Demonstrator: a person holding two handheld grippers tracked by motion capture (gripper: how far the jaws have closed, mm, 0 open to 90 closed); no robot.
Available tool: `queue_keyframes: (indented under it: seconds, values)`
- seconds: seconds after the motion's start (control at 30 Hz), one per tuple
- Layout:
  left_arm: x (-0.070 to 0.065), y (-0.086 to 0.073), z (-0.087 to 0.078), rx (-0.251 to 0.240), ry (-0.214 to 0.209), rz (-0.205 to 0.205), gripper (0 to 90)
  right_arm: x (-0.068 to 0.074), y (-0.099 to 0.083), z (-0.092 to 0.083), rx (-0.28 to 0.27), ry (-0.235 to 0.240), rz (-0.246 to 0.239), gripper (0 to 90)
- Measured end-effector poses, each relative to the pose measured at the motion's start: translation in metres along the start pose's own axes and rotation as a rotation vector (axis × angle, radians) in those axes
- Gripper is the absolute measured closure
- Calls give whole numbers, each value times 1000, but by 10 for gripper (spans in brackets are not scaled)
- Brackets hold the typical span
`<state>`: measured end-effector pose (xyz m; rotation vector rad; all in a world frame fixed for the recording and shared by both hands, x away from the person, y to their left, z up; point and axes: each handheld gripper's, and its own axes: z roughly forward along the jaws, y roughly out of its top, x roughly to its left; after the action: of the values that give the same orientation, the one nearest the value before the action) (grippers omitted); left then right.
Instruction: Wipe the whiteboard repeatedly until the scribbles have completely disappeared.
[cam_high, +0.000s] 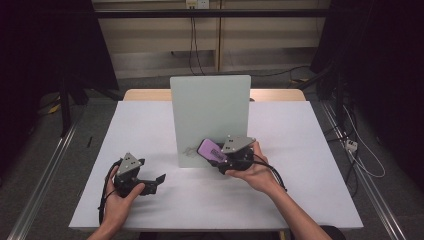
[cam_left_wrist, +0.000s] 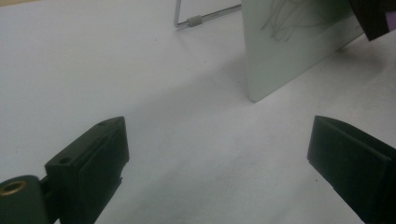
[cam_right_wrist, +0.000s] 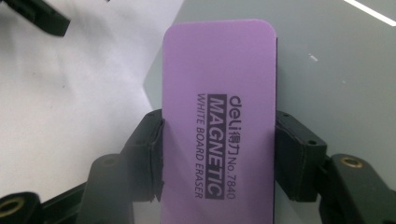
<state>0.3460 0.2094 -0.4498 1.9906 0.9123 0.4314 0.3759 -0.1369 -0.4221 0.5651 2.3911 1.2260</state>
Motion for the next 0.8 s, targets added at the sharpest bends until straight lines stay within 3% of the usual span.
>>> queue_keyframes:
  seconds: [0.27,0.8]
  values:
    - [0,0,0,4,2,6,54,-7,1,-11,-27,-39,17,415]
    - [1,0,1,10,6,10,55,5,0,7,7,6,-7,415]
